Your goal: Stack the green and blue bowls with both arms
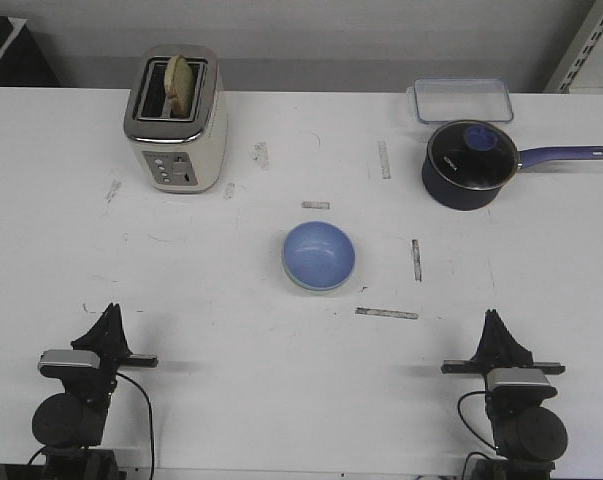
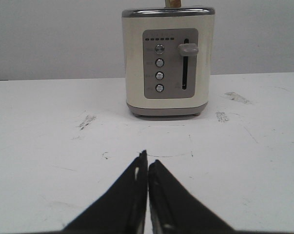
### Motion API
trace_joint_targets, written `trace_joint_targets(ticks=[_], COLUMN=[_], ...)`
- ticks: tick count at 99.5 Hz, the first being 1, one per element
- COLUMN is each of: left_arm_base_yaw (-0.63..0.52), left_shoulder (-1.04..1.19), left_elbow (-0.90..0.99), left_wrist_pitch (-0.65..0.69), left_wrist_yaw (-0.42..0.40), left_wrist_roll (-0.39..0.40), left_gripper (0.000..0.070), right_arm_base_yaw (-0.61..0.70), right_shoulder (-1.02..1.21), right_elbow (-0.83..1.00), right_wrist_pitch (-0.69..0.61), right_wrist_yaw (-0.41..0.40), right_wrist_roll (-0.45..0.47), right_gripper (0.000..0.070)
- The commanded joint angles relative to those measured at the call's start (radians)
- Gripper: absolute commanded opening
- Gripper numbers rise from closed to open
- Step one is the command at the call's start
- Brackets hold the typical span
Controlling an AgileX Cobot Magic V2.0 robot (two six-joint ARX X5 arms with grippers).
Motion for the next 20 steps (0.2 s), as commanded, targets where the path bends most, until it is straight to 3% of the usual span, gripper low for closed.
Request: trace_joint_targets(ticks=[1,20], left_arm_base_yaw=[-0.002,-0.002], left_shoulder=[-0.002,-0.002], left_elbow=[-0.022,-0.022], left_wrist_pitch=[0.013,0.013], left_wrist_yaw=[0.001,0.001], left_wrist_roll=[0.008,0.008], left_gripper=[0.0002,0.0002], right_arm_base_yaw=[0.002,0.002], right_shoulder=[0.0,0.0], right_elbow=[-0.002,-0.002], right_wrist_pitch=[0.011,0.011], right_wrist_yaw=[0.003,0.003], right_wrist_roll=[-0.001,-0.001], right_gripper=[0.0013,0.0013])
